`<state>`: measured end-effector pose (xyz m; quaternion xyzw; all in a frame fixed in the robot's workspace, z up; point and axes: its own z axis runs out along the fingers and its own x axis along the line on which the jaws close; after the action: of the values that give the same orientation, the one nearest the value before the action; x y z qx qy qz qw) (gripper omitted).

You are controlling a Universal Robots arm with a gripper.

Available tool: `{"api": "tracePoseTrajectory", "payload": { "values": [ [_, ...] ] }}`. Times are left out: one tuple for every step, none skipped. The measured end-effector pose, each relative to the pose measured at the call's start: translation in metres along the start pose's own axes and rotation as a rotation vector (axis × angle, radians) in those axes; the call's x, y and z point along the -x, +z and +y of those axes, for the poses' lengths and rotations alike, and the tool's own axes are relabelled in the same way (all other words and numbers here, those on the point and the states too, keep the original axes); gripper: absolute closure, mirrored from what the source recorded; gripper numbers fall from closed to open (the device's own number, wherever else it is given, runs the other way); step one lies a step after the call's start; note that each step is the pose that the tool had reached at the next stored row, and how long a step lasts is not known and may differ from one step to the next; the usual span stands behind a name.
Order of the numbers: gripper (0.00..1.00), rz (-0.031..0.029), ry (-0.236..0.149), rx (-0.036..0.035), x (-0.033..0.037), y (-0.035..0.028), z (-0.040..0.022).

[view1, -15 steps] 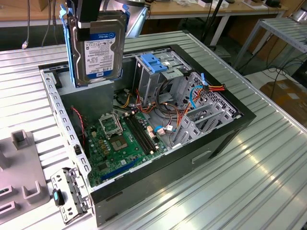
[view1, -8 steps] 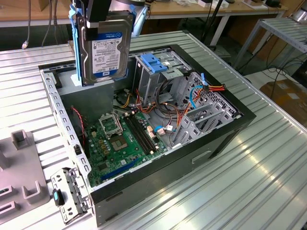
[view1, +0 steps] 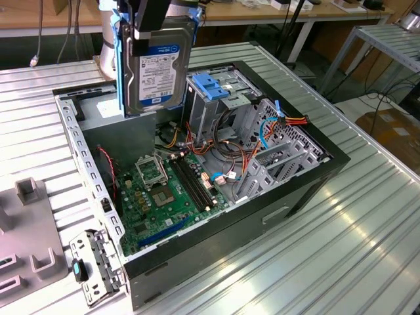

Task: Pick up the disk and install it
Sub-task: 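Pick up the disk, then insert the disk into the insertion slot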

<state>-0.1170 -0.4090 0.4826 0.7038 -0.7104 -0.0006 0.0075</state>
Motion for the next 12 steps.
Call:
{"api": "tracePoseTrajectory", "payload": {
  "values": [
    [0.63, 0.0003, 0.000, 0.0000, -0.0003, 0.0003, -0.0038],
    [0.63, 0.0004, 0.000, 0.0000, -0.0004, 0.0005, -0.0061],
    [0.63, 0.0004, 0.000, 0.0000, -0.0004, 0.0005, -0.0062],
    [0.63, 0.0004, 0.000, 0.0000, -0.0004, 0.0005, -0.0062],
    [0.63, 0.0004, 0.000, -0.0001, -0.0004, 0.0005, -0.0062],
    [0.63, 0.0004, 0.000, 0.0000, -0.0004, 0.0005, -0.0072],
    [0.63, 0.0004, 0.000, 0.0000, -0.0006, 0.0004, -0.0075],
    [0.63, 0.0004, 0.000, 0.0000, -0.0007, 0.0005, -0.0074],
    [0.63, 0.0004, 0.000, 0.0000, -0.0009, 0.0005, -0.0075],
    [0.63, 0.0004, 0.000, 0.0000, -0.0011, 0.0005, -0.0075],
    [0.63, 0.0004, 0.000, 0.0000, -0.0014, 0.0005, -0.0075],
    [0.63, 0.0005, 0.000, 0.0000, -0.0017, 0.0004, -0.0075]
  ]
}}
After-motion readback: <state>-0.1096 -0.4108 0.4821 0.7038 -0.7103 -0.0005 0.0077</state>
